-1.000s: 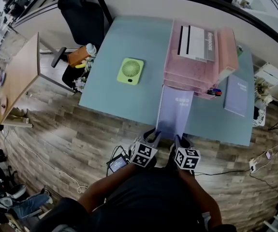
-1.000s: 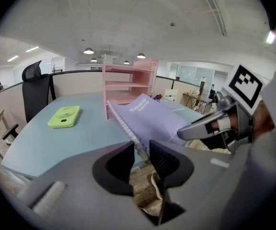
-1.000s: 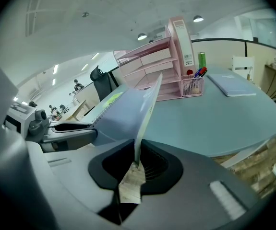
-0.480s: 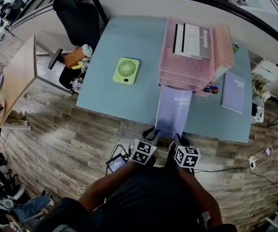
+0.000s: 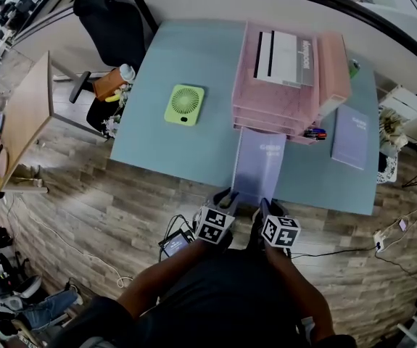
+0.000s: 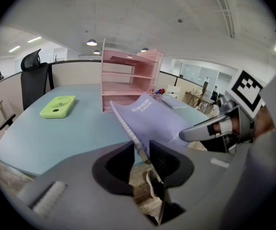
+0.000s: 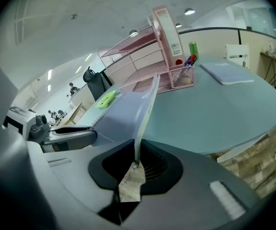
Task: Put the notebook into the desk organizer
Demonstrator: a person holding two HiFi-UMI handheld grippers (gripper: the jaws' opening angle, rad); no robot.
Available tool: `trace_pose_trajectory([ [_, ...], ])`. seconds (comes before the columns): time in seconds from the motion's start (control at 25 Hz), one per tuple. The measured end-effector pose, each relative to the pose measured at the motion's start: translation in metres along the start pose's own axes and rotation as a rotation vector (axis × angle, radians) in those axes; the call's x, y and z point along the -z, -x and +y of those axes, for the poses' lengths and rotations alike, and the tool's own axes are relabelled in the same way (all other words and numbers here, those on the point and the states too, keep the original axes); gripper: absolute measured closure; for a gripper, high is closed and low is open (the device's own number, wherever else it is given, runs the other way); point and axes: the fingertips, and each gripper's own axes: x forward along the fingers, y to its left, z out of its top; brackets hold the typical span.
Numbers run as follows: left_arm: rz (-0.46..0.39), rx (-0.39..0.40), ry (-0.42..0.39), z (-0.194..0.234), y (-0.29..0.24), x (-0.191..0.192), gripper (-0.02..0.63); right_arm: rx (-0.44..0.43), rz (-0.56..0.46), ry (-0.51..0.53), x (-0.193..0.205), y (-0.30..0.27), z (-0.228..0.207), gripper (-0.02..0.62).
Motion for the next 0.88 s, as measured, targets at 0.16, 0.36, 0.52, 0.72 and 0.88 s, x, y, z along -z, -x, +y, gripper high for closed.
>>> trace_pose_trajectory([
  [0.16, 0.015, -0.002, 0.004, -0.003, -0.004, 0.005, 0.448, -0.014, 0.011, -0.006, 0.005, -0.003, -0.005, 0.555],
  [0.36, 0.007, -0.013, 0.007, -0.001, -0.009, 0.004, 0.448, -0.022, -0.009, -0.008, 0.0, -0.008, -0.01, 0.555],
  [0.52, 0.004, -0.019, 0.004, 0.003, -0.015, -0.001, 0.448, -0.027, -0.018, -0.017, -0.007, -0.014, -0.013, 0.555],
  [0.72, -0.002, -0.023, 0.014, 0.009, -0.02, -0.009, 0.446, -0.029, -0.023, -0.013, -0.018, -0.019, -0.015, 0.555],
  [0.88, 0.005, -0.028, 0.035, 0.019, -0.03, -0.013, 0.446, -0.029, -0.024, -0.022, -0.027, -0.028, -0.017, 0.555],
])
